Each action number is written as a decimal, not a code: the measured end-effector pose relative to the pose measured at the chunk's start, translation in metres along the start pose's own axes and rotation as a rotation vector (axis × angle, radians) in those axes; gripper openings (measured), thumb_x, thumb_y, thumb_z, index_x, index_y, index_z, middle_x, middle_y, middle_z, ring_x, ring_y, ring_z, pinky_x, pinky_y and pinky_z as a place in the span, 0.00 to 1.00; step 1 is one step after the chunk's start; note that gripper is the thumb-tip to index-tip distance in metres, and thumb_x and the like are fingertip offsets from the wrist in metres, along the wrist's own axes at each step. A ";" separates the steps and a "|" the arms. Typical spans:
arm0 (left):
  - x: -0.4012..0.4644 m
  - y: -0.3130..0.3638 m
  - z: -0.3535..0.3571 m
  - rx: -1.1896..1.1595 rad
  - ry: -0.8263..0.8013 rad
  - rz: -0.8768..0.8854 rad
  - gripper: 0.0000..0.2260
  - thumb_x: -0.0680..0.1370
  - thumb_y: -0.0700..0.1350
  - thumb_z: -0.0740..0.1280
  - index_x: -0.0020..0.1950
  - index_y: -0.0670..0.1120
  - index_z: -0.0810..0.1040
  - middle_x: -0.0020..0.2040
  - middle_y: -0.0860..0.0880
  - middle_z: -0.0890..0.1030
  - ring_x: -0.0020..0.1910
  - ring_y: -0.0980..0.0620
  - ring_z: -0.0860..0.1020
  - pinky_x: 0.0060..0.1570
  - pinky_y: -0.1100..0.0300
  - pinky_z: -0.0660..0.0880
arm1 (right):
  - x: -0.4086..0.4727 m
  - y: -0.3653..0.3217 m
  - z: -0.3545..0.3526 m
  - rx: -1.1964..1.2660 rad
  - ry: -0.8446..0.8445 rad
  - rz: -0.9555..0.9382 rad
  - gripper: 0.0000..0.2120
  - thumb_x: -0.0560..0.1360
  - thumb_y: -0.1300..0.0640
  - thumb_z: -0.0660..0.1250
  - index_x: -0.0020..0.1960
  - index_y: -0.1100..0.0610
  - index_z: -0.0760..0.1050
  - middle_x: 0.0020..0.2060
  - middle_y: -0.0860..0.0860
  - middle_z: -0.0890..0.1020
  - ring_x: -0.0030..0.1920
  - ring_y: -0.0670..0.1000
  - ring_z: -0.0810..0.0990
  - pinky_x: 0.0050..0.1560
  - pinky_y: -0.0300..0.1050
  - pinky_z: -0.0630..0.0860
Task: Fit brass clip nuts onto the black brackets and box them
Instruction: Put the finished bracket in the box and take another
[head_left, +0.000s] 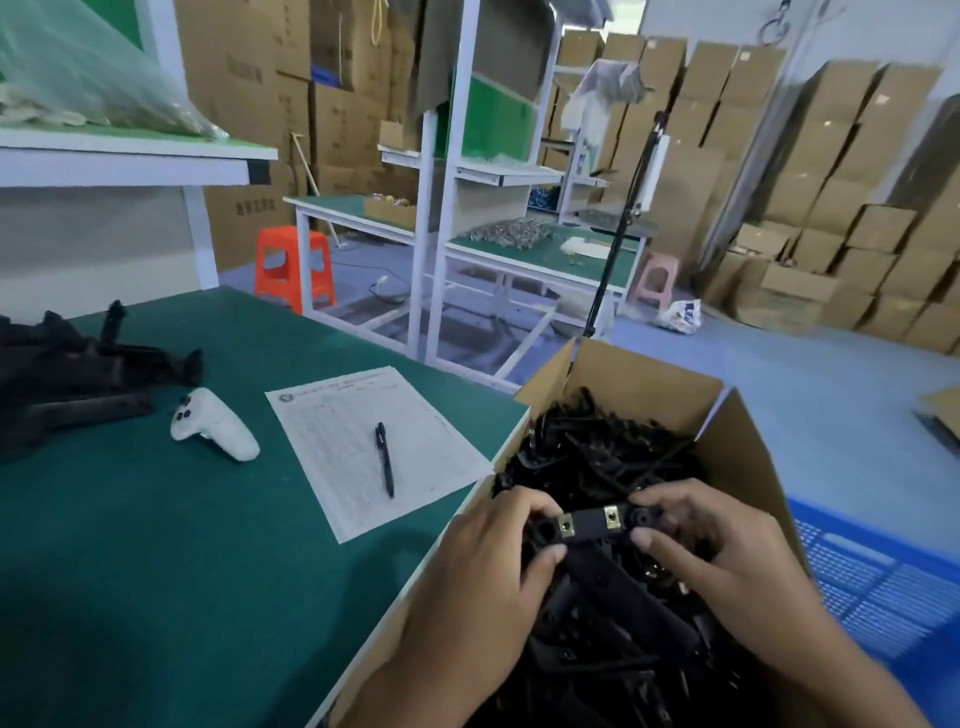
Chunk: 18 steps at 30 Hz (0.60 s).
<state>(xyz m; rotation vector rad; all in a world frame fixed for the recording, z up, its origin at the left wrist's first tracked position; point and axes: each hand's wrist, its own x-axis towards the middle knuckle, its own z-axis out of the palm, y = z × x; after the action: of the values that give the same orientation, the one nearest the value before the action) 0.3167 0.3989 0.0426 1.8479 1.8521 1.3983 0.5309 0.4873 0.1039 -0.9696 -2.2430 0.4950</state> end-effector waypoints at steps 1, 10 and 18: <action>0.001 -0.001 0.001 0.008 -0.017 -0.011 0.12 0.80 0.55 0.65 0.60 0.67 0.67 0.58 0.69 0.73 0.60 0.68 0.67 0.54 0.68 0.68 | 0.000 0.001 0.003 -0.010 0.015 0.012 0.10 0.71 0.42 0.73 0.52 0.34 0.79 0.39 0.43 0.80 0.35 0.46 0.78 0.31 0.32 0.70; -0.044 -0.040 -0.075 0.235 0.042 -0.052 0.09 0.79 0.56 0.64 0.58 0.57 0.76 0.57 0.60 0.76 0.60 0.58 0.72 0.63 0.60 0.65 | 0.014 0.023 0.071 -0.125 -0.074 0.025 0.14 0.67 0.52 0.81 0.42 0.35 0.80 0.50 0.38 0.83 0.51 0.36 0.80 0.47 0.42 0.78; -0.164 -0.086 -0.235 0.415 0.514 -0.367 0.10 0.83 0.58 0.58 0.49 0.60 0.77 0.47 0.68 0.77 0.51 0.68 0.75 0.52 0.71 0.67 | 0.063 -0.121 0.206 0.148 -0.333 -0.362 0.07 0.67 0.40 0.76 0.37 0.37 0.78 0.48 0.31 0.82 0.45 0.34 0.80 0.44 0.28 0.74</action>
<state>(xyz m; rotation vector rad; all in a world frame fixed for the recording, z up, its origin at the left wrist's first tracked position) 0.1302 0.1656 0.0328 1.2408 2.7395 1.5315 0.2961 0.4371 0.0468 -0.4120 -2.5594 0.6829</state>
